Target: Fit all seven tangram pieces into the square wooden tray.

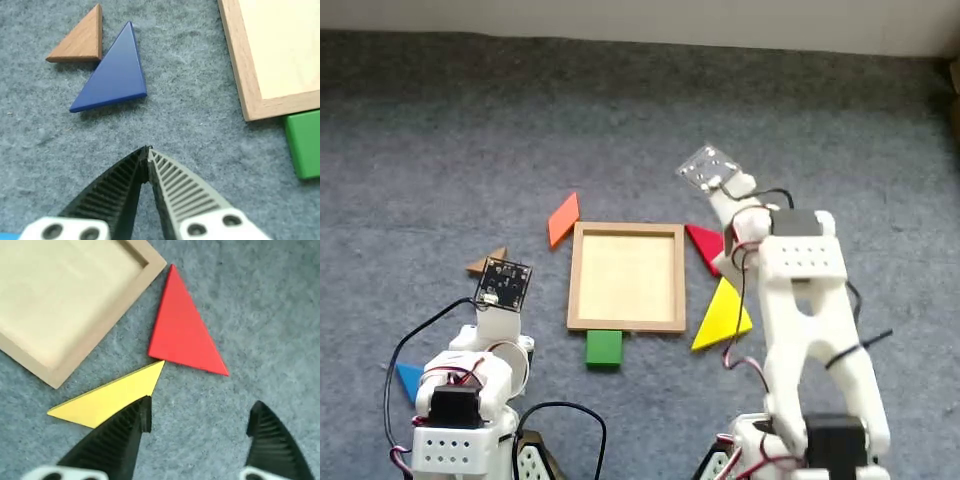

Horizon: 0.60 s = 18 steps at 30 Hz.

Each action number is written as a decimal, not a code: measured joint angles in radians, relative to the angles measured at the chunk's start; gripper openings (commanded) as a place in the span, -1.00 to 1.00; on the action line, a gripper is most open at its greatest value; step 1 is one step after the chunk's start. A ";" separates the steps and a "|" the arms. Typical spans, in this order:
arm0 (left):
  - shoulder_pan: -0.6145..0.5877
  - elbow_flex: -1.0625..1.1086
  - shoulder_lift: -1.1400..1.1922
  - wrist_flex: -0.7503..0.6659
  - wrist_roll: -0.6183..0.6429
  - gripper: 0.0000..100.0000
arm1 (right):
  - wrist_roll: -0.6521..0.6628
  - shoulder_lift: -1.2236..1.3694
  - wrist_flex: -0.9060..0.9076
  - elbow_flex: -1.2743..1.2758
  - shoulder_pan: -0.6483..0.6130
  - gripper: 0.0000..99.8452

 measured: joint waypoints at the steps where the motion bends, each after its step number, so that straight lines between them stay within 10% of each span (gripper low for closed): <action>1: 0.000 0.000 0.000 0.000 0.000 -0.95 | 0.000 0.043 0.000 -0.028 0.000 -0.02; 18: 0.000 0.000 0.000 0.000 0.000 -0.95 | 0.009 0.480 -0.003 -0.261 -0.100 0.02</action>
